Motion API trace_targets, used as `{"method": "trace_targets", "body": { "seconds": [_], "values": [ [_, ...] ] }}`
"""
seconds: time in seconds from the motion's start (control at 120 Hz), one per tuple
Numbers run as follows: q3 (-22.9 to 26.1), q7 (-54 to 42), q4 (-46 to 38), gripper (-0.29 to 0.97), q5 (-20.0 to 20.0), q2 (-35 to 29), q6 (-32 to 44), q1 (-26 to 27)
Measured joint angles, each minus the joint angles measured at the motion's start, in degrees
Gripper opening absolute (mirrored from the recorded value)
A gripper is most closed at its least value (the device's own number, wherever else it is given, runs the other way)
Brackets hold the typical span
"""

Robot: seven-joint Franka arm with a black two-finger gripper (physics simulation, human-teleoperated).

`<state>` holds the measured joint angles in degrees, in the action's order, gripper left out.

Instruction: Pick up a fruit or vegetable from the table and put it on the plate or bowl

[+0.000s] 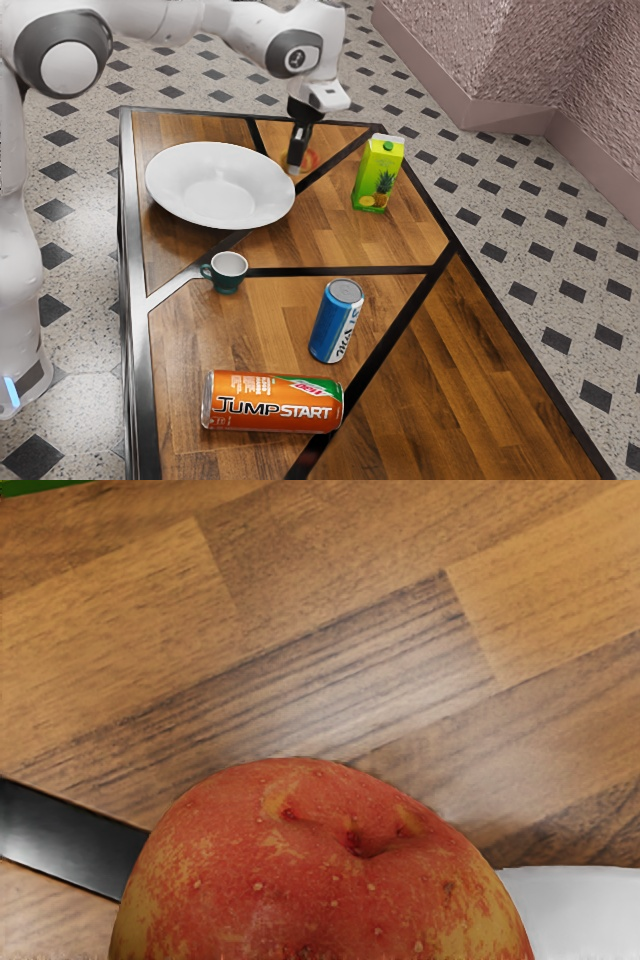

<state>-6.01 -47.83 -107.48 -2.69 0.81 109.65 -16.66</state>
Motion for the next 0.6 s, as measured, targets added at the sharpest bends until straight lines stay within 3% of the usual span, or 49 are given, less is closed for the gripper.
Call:
{"method": "trace_targets", "body": {
  "seconds": [0.175, 0.375, 0.6],
  "values": [
    [-1.83, -2.1, -0.16, 0.32, -0.07, 0.21, -0.73, -0.25],
    [-2.32, -4.06, -10.79, 0.33, 0.21, -11.16, -1.86, -1.61],
    [-2.67, -5.62, -15.18, 0.32, 1.16, -14.61, -2.5, -2.6]
  ]
}}
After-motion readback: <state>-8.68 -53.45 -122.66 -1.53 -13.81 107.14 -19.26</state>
